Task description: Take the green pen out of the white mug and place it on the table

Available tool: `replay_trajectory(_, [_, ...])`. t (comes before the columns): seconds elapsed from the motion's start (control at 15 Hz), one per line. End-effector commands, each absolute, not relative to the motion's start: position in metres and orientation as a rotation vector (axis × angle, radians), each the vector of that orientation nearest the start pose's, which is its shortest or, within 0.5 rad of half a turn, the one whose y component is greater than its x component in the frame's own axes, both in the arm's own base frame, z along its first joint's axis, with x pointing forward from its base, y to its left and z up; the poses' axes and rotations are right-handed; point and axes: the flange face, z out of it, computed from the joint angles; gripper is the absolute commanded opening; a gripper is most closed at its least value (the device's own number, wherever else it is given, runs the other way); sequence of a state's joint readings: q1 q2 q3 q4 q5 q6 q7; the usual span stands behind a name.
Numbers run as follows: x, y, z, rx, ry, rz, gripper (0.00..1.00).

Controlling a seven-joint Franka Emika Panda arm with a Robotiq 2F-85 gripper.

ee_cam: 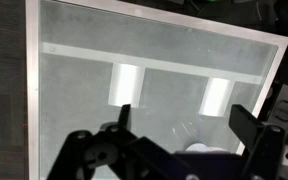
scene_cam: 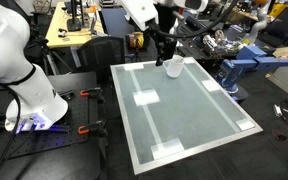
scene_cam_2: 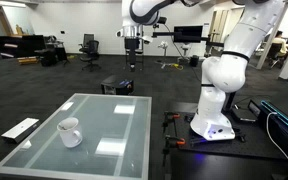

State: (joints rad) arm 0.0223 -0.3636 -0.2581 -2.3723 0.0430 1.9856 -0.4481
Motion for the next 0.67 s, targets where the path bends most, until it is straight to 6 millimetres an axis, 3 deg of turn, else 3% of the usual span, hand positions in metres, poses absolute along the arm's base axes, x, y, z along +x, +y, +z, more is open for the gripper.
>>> replay_trajectory(0.0, [0.422, -0.103, 0.456, -2.99, -0.318, -0.013, 1.0])
replay_trajectory(0.33, [0.422, -0.103, 0.456, -2.99, -0.318, -0.013, 1.0])
replay_trajectory(0.6, [0.429, -0.08, 0.463, -3.029, -0.272, -0.076, 1.0])
